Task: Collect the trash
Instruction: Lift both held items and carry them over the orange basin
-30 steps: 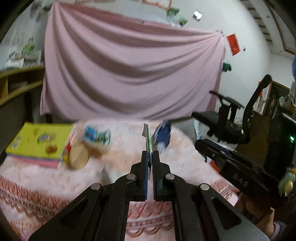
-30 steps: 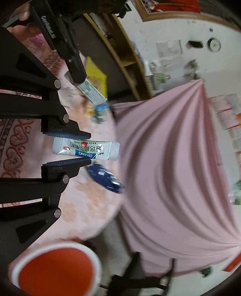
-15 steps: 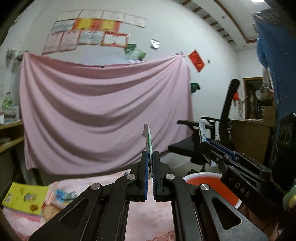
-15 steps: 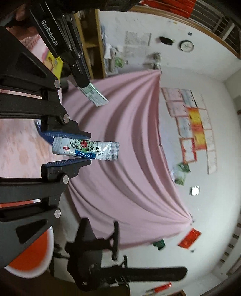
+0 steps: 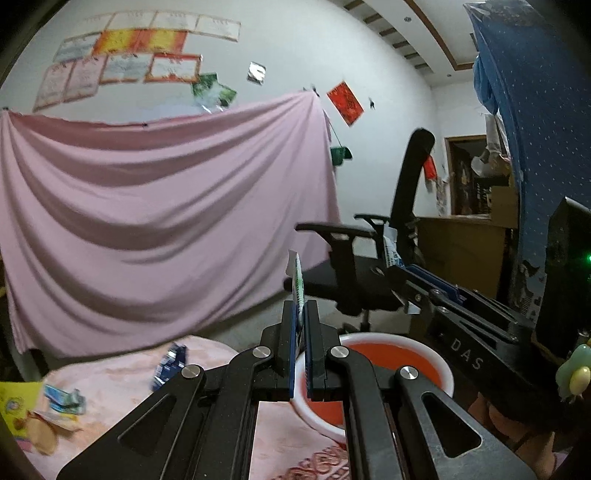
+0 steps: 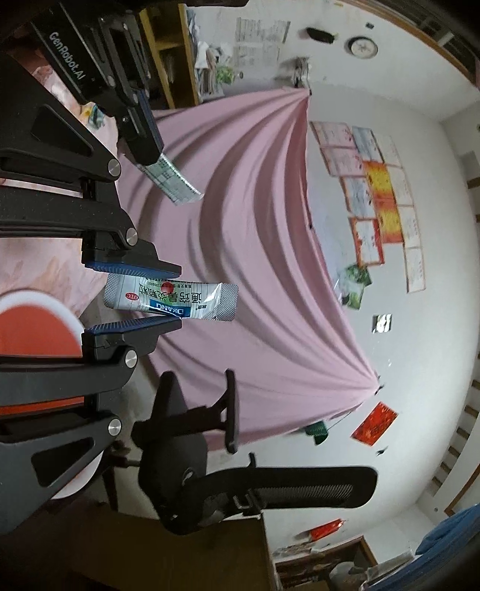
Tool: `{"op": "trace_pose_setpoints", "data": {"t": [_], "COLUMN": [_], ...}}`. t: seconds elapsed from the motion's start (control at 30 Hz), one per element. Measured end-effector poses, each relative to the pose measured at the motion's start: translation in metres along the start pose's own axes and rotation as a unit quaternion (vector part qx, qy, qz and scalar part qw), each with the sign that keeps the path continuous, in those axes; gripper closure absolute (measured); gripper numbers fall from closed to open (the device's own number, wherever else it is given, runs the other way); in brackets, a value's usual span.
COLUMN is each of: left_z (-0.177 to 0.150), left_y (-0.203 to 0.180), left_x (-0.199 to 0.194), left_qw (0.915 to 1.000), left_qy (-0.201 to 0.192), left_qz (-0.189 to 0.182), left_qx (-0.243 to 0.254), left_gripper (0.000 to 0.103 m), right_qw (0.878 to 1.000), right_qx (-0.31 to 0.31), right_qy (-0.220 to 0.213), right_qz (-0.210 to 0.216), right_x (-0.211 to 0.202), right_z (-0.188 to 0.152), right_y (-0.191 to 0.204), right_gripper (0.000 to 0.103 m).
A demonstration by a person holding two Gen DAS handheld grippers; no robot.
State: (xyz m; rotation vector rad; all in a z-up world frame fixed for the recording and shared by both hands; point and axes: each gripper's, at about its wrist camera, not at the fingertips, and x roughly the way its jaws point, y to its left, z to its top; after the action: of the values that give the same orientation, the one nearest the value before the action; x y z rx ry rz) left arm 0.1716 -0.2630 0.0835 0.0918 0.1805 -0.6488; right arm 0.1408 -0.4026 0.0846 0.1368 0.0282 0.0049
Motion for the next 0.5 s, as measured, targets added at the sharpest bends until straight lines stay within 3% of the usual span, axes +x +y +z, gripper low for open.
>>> {"op": "trace_pose_setpoints", "data": {"t": [0.5], "left_z": [-0.002], "left_y": [-0.009], "left_x": [0.068], "left_qw": [0.9887], "left_qy": [0.124], "left_qz": [-0.061], "left_qx": [-0.056], "left_gripper": [0.101], "right_qw": [0.989], "right_qx": [0.060], "right_qy": [0.120], "right_qz": [-0.055], "right_x": [0.031], "right_z": [-0.033], "right_y": [-0.045], "right_gripper": [0.084]}}
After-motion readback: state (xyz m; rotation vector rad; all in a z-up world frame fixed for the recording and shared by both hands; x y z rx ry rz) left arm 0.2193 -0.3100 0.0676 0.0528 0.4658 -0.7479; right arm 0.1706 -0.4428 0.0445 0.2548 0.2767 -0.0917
